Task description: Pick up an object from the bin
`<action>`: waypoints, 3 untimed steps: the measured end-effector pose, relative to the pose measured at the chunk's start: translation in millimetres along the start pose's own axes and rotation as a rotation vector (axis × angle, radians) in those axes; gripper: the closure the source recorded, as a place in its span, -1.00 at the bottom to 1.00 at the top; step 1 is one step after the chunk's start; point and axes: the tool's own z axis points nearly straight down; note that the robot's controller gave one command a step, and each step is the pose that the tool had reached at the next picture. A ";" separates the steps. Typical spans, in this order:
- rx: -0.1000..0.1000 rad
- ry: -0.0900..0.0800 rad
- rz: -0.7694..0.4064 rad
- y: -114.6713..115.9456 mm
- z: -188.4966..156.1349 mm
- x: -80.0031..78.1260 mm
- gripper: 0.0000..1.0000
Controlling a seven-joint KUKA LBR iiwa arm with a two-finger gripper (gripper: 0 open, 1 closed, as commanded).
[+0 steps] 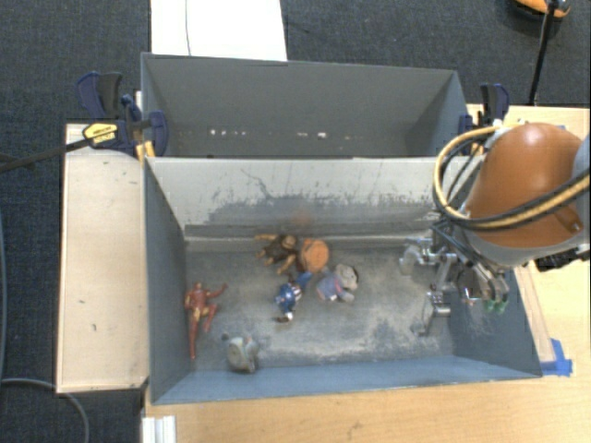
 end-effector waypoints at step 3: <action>-0.004 -0.010 0.006 71.4 -48.4 -59.5 -1.00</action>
Offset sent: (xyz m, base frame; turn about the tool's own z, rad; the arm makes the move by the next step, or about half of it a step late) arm 0.0759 0.0971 0.0363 -0.1053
